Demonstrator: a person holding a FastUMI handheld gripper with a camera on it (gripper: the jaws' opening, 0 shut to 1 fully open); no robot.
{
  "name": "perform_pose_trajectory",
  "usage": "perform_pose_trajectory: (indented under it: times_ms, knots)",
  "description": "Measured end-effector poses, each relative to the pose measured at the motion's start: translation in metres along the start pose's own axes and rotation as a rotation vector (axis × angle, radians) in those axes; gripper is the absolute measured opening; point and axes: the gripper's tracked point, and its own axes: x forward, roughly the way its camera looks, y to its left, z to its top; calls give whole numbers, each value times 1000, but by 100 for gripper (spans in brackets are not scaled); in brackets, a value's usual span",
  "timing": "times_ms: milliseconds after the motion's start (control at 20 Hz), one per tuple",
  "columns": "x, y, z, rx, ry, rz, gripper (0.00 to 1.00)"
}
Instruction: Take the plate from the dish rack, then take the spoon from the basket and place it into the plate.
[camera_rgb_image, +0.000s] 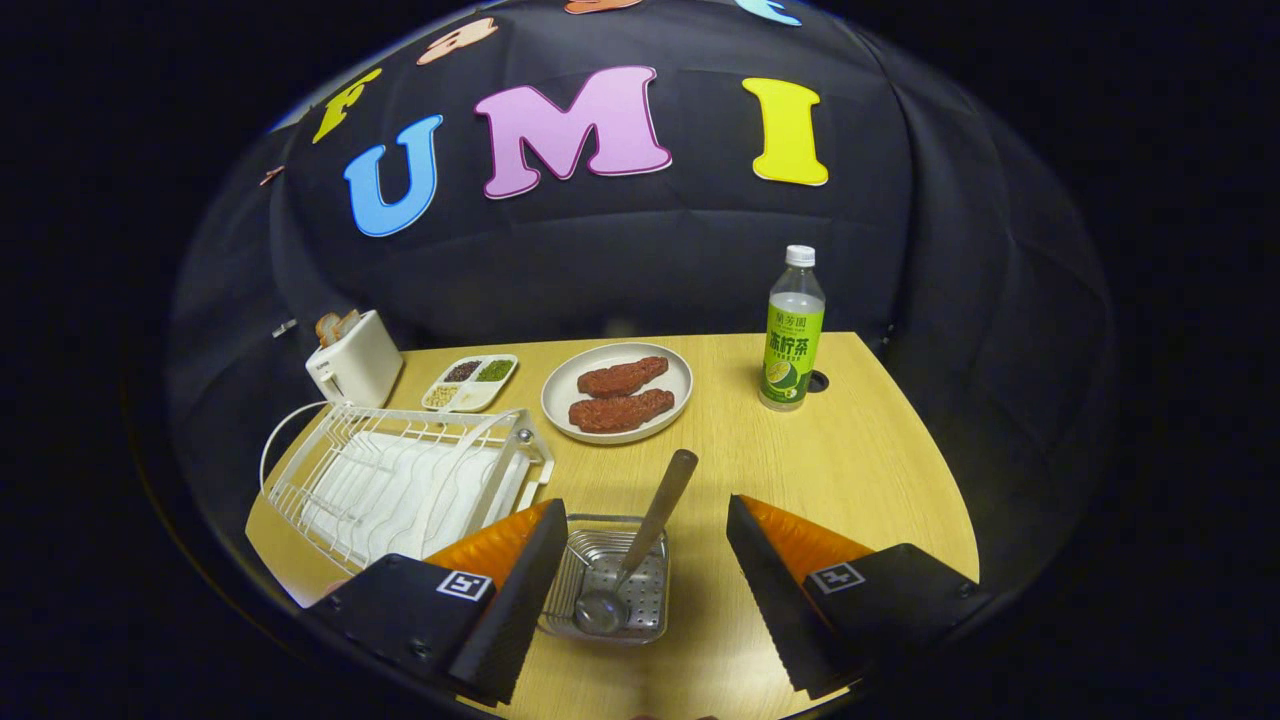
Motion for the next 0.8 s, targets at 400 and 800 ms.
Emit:
perform_pose_trajectory:
  times_ms: [400, 800]
  knots:
    - [50, -2, -3, 50, 42, 38, 63]
    - [45, 9, 2, 11, 31, 48, 18]
